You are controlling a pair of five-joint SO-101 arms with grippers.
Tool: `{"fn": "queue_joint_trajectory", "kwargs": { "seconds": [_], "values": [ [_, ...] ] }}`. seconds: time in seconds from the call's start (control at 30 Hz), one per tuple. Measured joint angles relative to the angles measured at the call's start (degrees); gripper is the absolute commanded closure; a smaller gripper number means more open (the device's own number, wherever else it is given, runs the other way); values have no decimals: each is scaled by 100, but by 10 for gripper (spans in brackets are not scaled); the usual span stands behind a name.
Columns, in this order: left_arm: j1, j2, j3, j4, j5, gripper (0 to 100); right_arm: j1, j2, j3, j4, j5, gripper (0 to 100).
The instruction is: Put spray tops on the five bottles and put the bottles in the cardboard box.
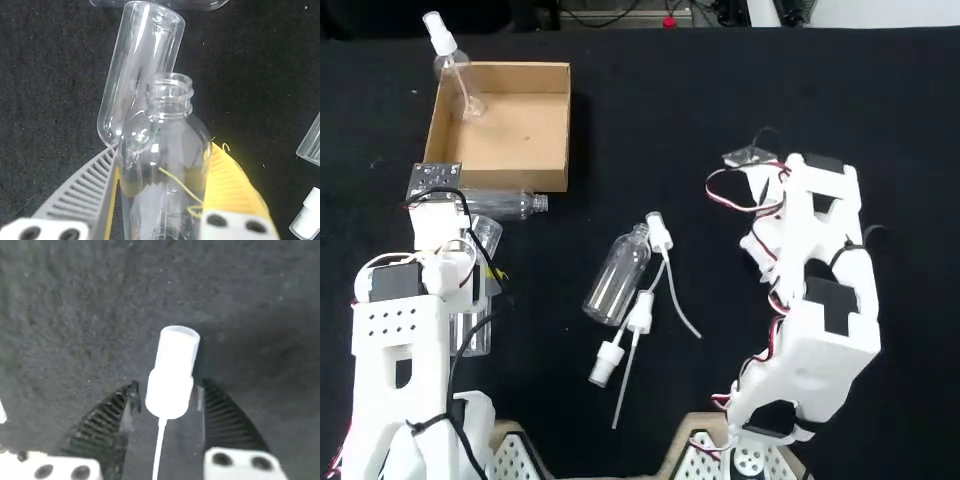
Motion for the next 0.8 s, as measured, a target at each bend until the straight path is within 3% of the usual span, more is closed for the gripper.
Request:
{"fn": "queue_joint_trajectory", "kwargs": {
  "seconds": [0.17, 0.33, 0.5, 0.63, 0.8],
  "values": [
    [0, 0, 0, 0, 0, 833, -26, -123, 510, -484, 176, 803],
    [0, 0, 0, 0, 0, 833, 26, -255, 668, -791, 343, 992],
    [0, 0, 0, 0, 0, 833, 0, -484, 589, -545, 255, 947],
    [0, 0, 0, 0, 0, 833, 9, -888, 123, -246, -475, 949],
    [0, 0, 0, 0, 0, 833, -79, -976, -70, -501, -2189, 949]
  ]
}}
